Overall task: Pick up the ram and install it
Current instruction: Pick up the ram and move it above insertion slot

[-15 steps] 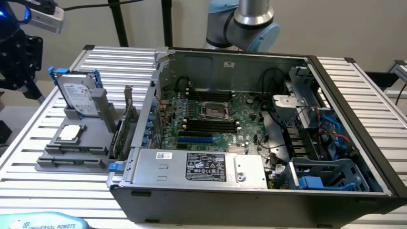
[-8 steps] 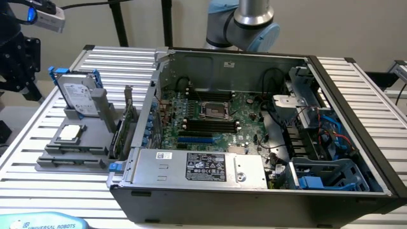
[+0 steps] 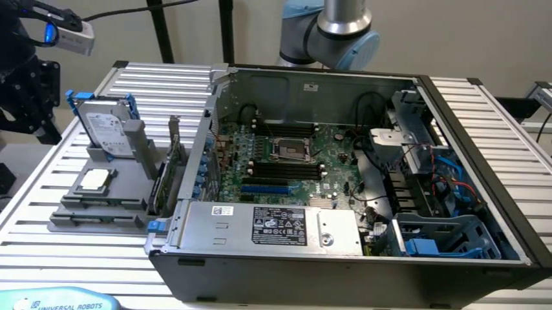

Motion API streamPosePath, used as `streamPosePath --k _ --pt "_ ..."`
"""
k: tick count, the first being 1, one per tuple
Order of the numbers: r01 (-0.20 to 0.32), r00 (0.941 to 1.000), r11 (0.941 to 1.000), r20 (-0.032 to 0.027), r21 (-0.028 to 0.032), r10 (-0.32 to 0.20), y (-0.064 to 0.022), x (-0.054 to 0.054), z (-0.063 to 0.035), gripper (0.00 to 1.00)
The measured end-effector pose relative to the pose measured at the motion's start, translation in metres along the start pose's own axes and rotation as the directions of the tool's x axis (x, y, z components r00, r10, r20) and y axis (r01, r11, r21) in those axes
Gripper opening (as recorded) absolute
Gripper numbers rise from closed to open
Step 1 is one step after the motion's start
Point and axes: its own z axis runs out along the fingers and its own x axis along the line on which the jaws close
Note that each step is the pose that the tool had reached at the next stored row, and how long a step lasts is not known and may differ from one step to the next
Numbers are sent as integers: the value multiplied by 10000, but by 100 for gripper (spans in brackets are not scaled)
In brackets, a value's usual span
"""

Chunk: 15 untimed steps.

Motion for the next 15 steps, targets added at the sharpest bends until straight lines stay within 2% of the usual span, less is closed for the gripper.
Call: streamPosePath --k 11,12,13,14,15 --pt "0 10000 10000 2 -19 0 -87 26 186 12" --pt "0 10000 10000 1 -20 0 -91 30 203 18" --pt "0 10000 10000 1 -22 0 -95 35 220 18" --pt "0 10000 10000 0 -23 0 -99 41 238 25" --pt "0 10000 10000 1 -23 0 -102 47 256 25"
